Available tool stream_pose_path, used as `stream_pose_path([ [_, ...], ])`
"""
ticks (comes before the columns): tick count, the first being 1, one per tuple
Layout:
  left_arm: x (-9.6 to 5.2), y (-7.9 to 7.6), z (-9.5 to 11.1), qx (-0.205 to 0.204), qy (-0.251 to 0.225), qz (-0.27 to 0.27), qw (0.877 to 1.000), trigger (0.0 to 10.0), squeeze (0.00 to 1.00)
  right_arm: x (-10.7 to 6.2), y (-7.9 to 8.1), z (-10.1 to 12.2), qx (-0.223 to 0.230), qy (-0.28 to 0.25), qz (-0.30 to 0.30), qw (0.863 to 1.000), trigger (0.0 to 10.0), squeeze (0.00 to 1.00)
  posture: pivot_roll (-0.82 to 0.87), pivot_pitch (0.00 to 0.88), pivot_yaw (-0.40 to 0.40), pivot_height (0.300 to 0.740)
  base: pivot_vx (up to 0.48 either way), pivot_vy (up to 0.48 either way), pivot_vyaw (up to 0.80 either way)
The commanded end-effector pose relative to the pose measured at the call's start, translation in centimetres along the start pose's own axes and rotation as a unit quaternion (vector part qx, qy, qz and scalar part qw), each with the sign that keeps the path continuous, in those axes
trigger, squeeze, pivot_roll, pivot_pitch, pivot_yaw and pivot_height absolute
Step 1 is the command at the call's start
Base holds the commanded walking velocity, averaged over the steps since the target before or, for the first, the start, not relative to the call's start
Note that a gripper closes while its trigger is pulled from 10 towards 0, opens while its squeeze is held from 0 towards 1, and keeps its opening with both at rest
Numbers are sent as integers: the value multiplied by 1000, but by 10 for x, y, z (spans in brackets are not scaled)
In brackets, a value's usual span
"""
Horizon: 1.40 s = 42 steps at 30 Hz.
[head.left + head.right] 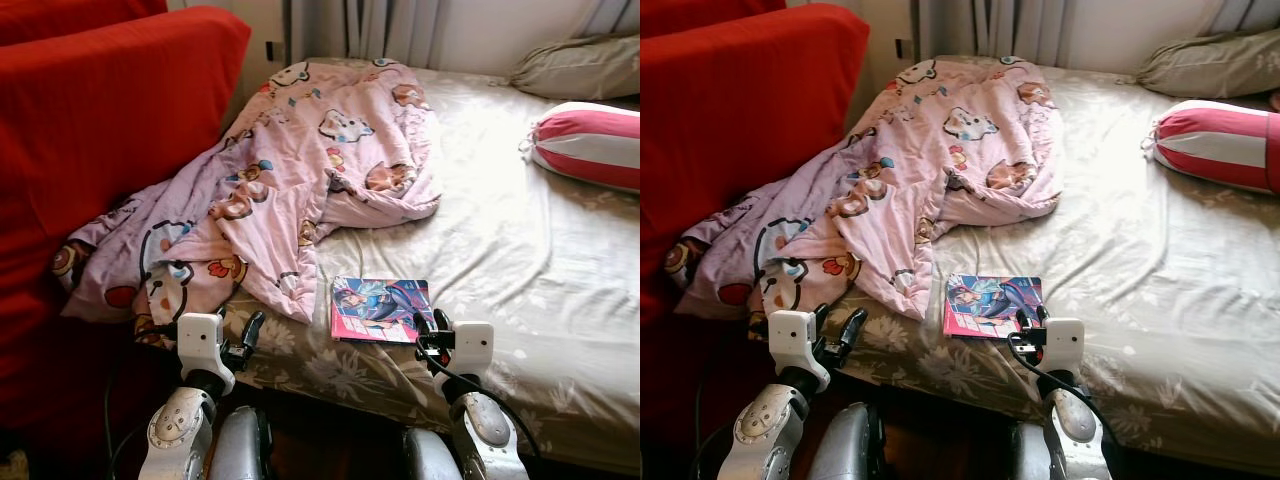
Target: Clean up the room
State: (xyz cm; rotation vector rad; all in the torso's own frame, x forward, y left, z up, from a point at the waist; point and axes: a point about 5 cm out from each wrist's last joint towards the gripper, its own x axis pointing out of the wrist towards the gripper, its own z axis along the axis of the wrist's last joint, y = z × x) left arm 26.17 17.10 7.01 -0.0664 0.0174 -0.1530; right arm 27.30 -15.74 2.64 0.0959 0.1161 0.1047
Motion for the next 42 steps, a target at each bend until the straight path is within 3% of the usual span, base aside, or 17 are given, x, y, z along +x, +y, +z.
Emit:
stream_pose_path([
  [1, -1, 0, 1, -4, 1, -4, 1000, 10000, 0, -1, -1, -3, 3, 9, -1, 1000, 10000, 0, 20, 107, -18, 599, 274, 0, 0],
  [24, -1, 2, 4, 1, -2, -4, 1000, 10000, 0, -2, -2, -10, -4, 26, 1, 1000, 10000, 0, 35, 122, -10, 599, 273, 0, 70],
  [32, 0, 5, 4, 4, -2, 0, 1000, 10000, 0, 3, -20, -10, 10, 39, -68, 997, 10000, 0, 44, 124, -5, 599, 0, 0, 0],
  [37, 5, 6, 5, 5, -2, 6, 1000, 10000, 0, 3, -41, -14, 47, 57, -139, 988, 10000, 0, 59, 130, 9, 599, 0, 0, 0],
  [42, 4, 5, 5, 6, 1, 0, 1000, 10000, 0, 3, -47, -17, 55, 70, -159, 983, 10000, 0, 64, 136, 27, 599, 0, 0, 0],
])
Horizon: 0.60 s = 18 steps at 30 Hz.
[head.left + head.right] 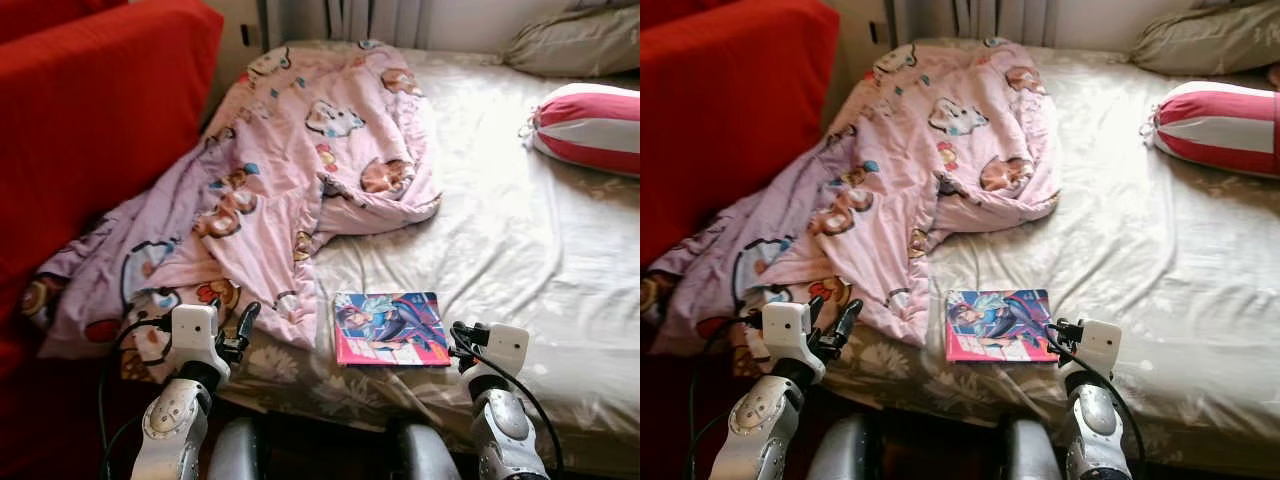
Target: Clean up the room
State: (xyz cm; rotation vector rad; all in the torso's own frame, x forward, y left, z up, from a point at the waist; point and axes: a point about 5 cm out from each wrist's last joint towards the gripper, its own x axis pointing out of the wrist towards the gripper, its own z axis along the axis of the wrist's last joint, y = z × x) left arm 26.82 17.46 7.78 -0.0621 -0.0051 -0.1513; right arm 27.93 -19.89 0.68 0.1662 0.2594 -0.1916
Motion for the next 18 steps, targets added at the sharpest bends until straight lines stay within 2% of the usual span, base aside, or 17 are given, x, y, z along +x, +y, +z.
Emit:
stream_pose_path([
  [1, -1, 1, -3, 3, 13, -2, 1000, 10000, 0, 1, -5, -2, 13, 11, -14, 1000, 10000, 0, 64, 137, 28, 599, 0, 0, 0],
  [2, -2, 1, -3, 3, 14, -3, 1000, 10000, 0, 2, -5, -3, 29, 18, -15, 999, 10000, 1000, 69, 141, 34, 599, 0, 0, 0],
  [8, -2, 5, -2, 7, 15, 6, 1000, 10000, 0, 2, -7, -8, 14, 38, -15, 999, 10000, 1000, 93, 163, 44, 599, 0, 0, 0],
  [18, -10, 8, 1, 11, 19, 9, 1000, 10000, 0, 8, -6, 1, 33, 21, -15, 999, 10000, 1000, 128, 227, 75, 599, 0, 0, 0],
])
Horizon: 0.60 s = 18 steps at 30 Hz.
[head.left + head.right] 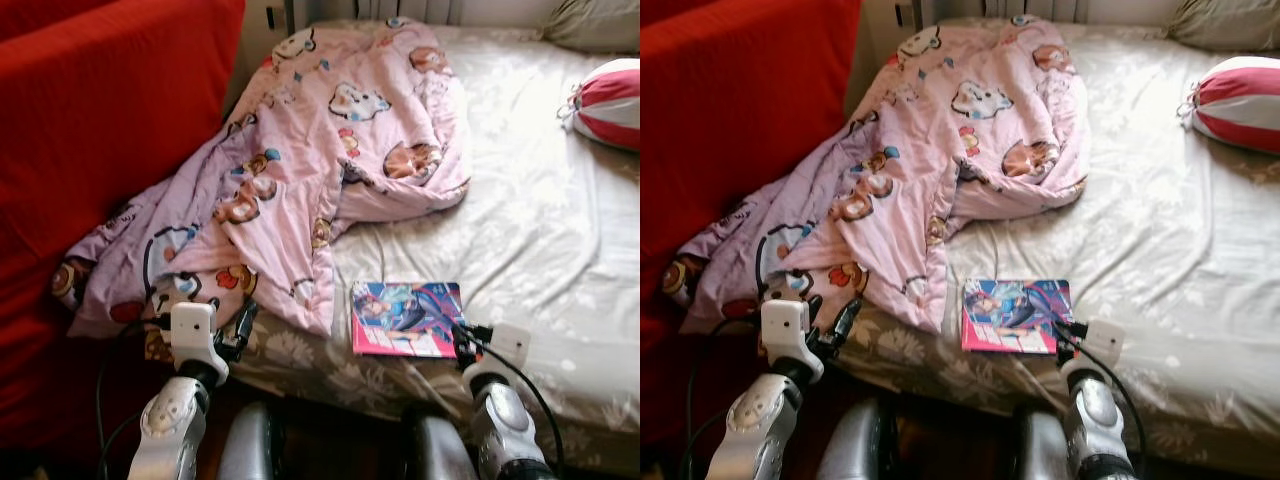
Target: Clean up the room
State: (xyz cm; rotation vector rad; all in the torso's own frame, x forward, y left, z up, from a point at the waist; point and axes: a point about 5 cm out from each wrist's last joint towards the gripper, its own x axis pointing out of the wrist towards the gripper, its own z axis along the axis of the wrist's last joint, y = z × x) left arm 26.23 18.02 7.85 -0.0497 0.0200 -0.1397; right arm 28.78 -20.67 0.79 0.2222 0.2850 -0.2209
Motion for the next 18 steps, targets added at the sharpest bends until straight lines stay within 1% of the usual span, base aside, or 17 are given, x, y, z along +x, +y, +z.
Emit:
stream_pose_path([
  [1, -4, 5, 1, 7, 7, 4, 1000, 10000, 0, 0, 0, -1, 6, 3, -2, 1000, 10000, 0, 133, 233, 78, 599, 0, 0, 0],
  [5, -5, 7, 2, 10, 9, 7, 1000, 10000, 0, 3, -1, 4, 15, -4, -5, 1000, 10000, 0, 141, 241, 85, 599, 0, 0, 0],
  [10, -11, 10, 3, 15, 15, 8, 1000, 10000, 0, 5, -5, 8, 31, -8, -3, 999, 10000, 0, 180, 264, 108, 599, 0, 0, 0],
  [15, -16, 13, 5, 21, 21, 6, 1000, 10000, 0, 6, -3, 11, 41, -15, 8, 999, 10000, 0, 201, 272, 125, 599, 0, 0, 0],
  [18, -17, 15, 6, 24, 25, 8, 999, 10000, 0, 6, -7, 12, 53, -18, 4, 998, 10000, 0, 212, 274, 132, 599, 0, 0, 0],
])
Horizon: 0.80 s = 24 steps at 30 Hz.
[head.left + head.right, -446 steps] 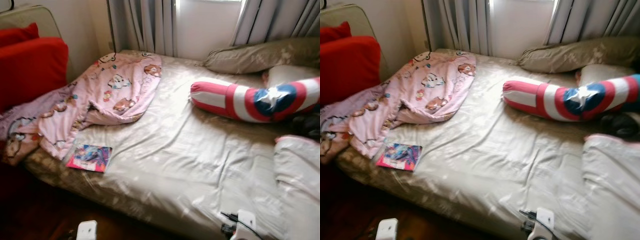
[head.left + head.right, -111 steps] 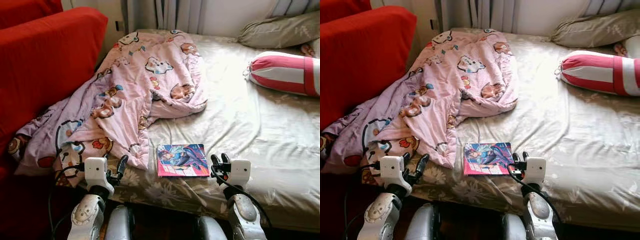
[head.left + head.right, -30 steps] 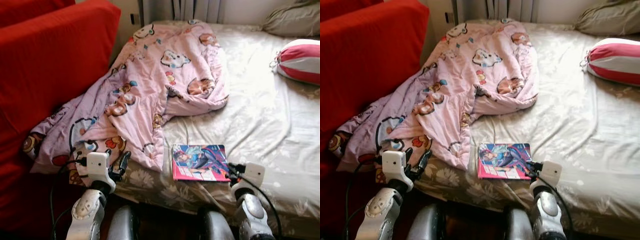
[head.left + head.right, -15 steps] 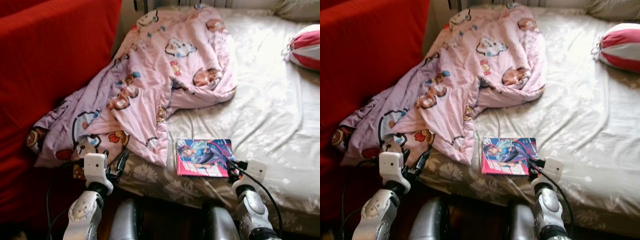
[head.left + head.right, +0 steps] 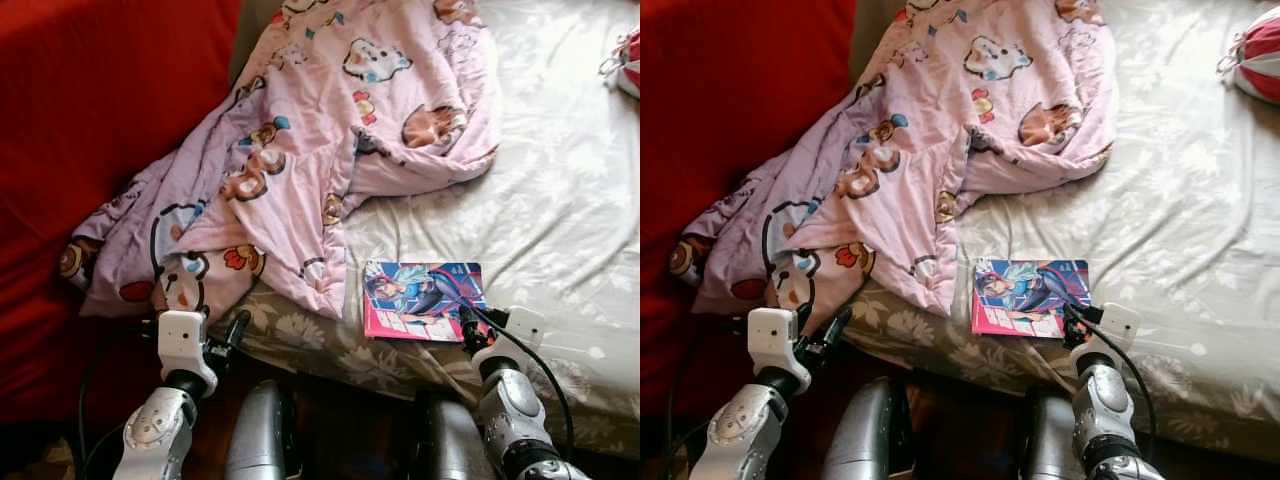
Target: Clean up the room
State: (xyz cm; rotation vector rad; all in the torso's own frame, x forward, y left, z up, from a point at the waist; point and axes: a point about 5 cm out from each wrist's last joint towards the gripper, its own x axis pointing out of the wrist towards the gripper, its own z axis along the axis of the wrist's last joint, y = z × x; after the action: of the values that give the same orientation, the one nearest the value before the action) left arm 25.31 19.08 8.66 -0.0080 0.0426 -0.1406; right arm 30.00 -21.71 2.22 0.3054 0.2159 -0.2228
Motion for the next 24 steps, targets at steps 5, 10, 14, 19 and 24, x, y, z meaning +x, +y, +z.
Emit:
stream_pose_path([
  [5, -9, 9, 0, 8, 15, 9, 1000, 10000, 0, -5, -8, -4, 19, -9, -18, 1000, 10000, 0, 216, 273, 141, 599, 0, 0, 0],
  [10, -9, 11, 1, 12, 19, 8, 1000, 10000, 0, -8, -11, -7, 29, -11, -17, 999, 10000, 0, 216, 270, 144, 599, 0, 0, 0],
  [14, -10, 11, 2, 12, 19, 7, 1000, 10000, 0, -10, -13, -11, 36, -3, -17, 999, 10000, 0, 217, 269, 146, 599, 0, 0, 0],
  [19, -10, 12, 2, 14, 21, 6, 1000, 10000, 0, -14, -14, -20, 86, 14, -18, 996, 10000, 0, 223, 266, 148, 599, 0, 0, 0],
  [24, -10, 13, 1, 18, 25, 5, 1000, 10000, 0, -18, -10, -33, 230, 31, 10, 973, 10000, 0, 226, 265, 152, 599, 0, 0, 0],
])
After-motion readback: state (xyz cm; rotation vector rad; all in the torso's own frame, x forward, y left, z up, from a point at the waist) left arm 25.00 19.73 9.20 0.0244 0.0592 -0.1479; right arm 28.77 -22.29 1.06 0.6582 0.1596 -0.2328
